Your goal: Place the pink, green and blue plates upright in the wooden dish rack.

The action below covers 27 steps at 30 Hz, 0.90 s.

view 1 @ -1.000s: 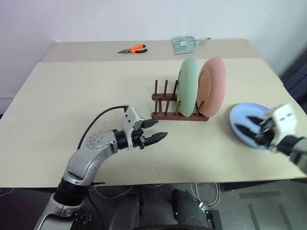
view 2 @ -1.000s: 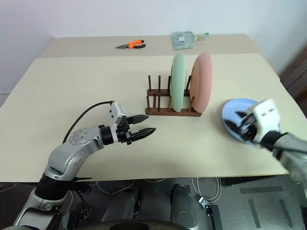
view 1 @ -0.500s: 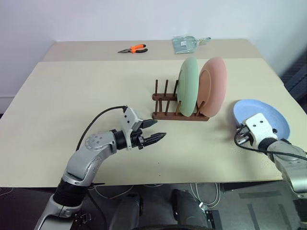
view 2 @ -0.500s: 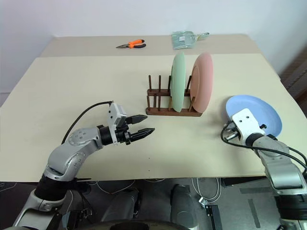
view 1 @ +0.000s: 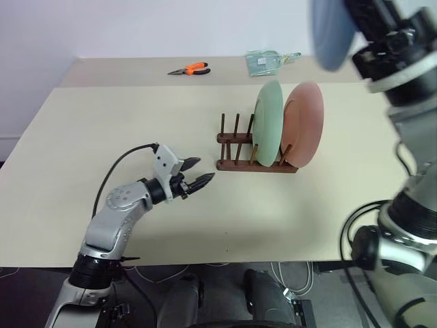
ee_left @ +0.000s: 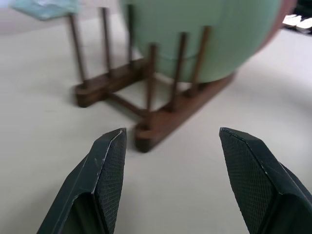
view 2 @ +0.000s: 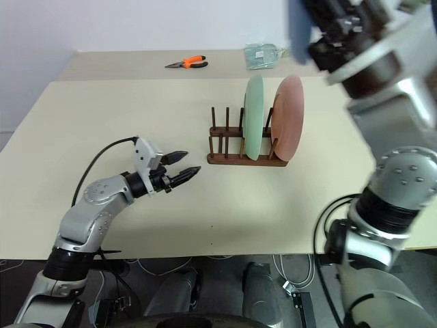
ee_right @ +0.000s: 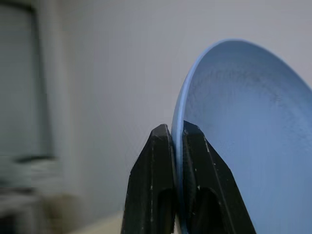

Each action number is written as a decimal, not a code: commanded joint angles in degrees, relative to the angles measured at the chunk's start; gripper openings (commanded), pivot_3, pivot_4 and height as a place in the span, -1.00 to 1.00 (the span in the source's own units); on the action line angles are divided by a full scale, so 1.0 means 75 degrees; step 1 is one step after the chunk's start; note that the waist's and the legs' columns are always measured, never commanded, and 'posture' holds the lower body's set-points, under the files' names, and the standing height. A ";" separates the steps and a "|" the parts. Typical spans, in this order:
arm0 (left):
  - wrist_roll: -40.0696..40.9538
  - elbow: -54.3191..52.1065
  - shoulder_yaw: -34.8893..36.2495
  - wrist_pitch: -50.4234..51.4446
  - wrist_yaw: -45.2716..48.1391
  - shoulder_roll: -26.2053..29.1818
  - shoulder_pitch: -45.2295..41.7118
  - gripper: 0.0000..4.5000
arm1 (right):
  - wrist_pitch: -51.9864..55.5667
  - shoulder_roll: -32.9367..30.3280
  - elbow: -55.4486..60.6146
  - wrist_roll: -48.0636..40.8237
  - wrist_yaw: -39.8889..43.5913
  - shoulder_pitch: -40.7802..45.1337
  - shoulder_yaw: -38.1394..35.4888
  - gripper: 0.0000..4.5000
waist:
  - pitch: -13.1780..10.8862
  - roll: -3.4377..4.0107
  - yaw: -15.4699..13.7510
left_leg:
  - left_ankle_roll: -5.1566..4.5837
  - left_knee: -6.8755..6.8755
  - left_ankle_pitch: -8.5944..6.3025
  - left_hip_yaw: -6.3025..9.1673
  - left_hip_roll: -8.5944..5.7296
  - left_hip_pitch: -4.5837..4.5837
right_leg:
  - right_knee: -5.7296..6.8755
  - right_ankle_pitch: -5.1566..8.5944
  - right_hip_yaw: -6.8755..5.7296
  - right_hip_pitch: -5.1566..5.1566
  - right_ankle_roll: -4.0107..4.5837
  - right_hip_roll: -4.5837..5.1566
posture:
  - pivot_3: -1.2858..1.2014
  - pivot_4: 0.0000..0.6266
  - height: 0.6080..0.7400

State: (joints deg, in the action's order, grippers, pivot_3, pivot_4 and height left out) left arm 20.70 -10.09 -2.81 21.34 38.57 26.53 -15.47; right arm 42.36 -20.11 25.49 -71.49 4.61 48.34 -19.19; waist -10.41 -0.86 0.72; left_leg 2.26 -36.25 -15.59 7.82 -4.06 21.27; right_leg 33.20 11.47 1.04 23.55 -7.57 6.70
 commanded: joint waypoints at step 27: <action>0.0088 -0.0665 0.0680 -0.0273 -0.0056 0.0108 0.0847 0.37 | -0.0556 0.1617 -0.1042 0.1610 -0.1881 -0.0422 0.1872 0.08 | 0.0011 0.0004 0.0015 | 0.0011 0.0013 0.0007 -0.0022 -0.0001 0.0018 | 0.0038 -0.0019 0.0018 0.0061 -0.0018 -0.0020 | 0.03 -0.52 1.00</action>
State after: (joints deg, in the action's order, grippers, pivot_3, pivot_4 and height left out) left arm 20.66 -12.49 2.29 19.08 38.36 27.31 -9.09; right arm 39.54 -6.49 13.32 -62.24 -13.50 42.74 -5.55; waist -10.33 -0.83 0.83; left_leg 2.35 -36.17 -15.54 7.65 -4.08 21.42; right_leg 33.46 11.33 1.17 24.00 -7.71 6.56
